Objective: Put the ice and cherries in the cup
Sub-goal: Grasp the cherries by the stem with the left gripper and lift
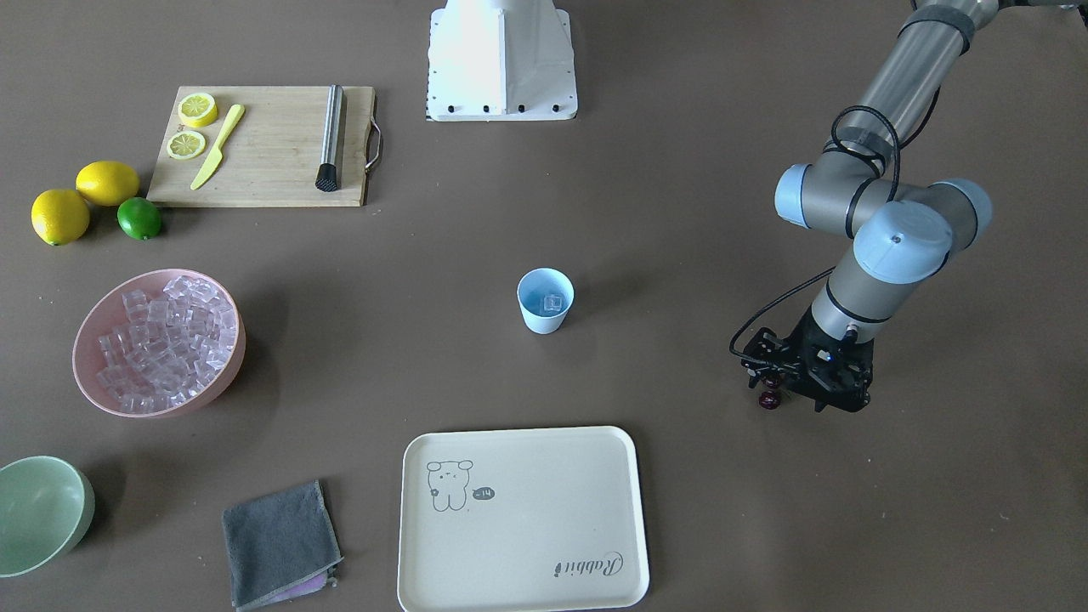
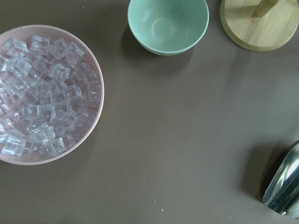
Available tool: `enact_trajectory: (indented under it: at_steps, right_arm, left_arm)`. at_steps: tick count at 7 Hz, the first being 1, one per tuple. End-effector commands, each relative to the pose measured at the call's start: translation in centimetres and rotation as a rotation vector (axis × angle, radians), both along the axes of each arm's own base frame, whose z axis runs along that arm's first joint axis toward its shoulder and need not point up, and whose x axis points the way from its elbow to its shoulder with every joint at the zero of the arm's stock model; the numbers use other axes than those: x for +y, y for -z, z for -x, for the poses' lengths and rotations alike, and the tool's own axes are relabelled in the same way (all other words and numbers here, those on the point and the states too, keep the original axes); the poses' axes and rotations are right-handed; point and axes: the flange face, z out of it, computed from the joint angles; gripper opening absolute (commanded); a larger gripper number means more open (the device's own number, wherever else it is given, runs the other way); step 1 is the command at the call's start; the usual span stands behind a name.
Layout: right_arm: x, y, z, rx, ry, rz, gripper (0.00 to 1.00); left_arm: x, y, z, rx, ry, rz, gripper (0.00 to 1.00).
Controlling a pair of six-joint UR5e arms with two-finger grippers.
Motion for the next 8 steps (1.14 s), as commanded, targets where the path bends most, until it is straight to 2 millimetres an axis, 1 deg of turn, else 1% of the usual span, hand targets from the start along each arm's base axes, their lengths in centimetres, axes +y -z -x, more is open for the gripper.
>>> enact_trajectory:
  at_steps: [1,2,3,4,5,6,7,8]
  right_arm:
    - [0.4,-1.0,-0.5,0.009,0.021,-0.01,0.96]
    - [0.4,-0.9,-0.6,0.009,0.02,-0.014,0.96]
    - [0.4,-1.0,-0.8,0.01,0.016,-0.011,0.96]
    - [0.5,-1.2,-0.9,0.016,0.013,-0.01,0.96]
    - [0.5,-1.1,-0.9,0.013,0.014,-0.011,0.96]
    - [0.6,-1.0,-1.0,0.011,0.012,-0.011,0.96]
    - [0.7,-1.1,-1.0,0.011,0.012,-0.01,0.96]
    - [0.9,-1.4,-1.0,0.014,0.011,-0.003,0.96]
  left_arm:
    - [0.2,-0.5,-0.1,-0.01,0.001,0.004,0.97]
    - [-0.2,-0.4,-0.1,-0.024,0.019,-0.009,0.93]
    - [-0.4,-0.3,-0.2,-0.033,0.031,-0.014,0.73]
    - [-0.4,0.0,-0.2,-0.031,0.032,-0.015,0.4]
    - [-0.2,0.0,-0.3,-0.028,0.029,-0.014,0.18]
    - [0.0,0.2,-0.7,-0.026,0.026,-0.01,0.14]
    - [0.6,0.2,-1.7,-0.03,0.014,-0.004,0.14]
    - [0.8,-0.3,-1.5,-0.034,0.013,0.001,0.15]
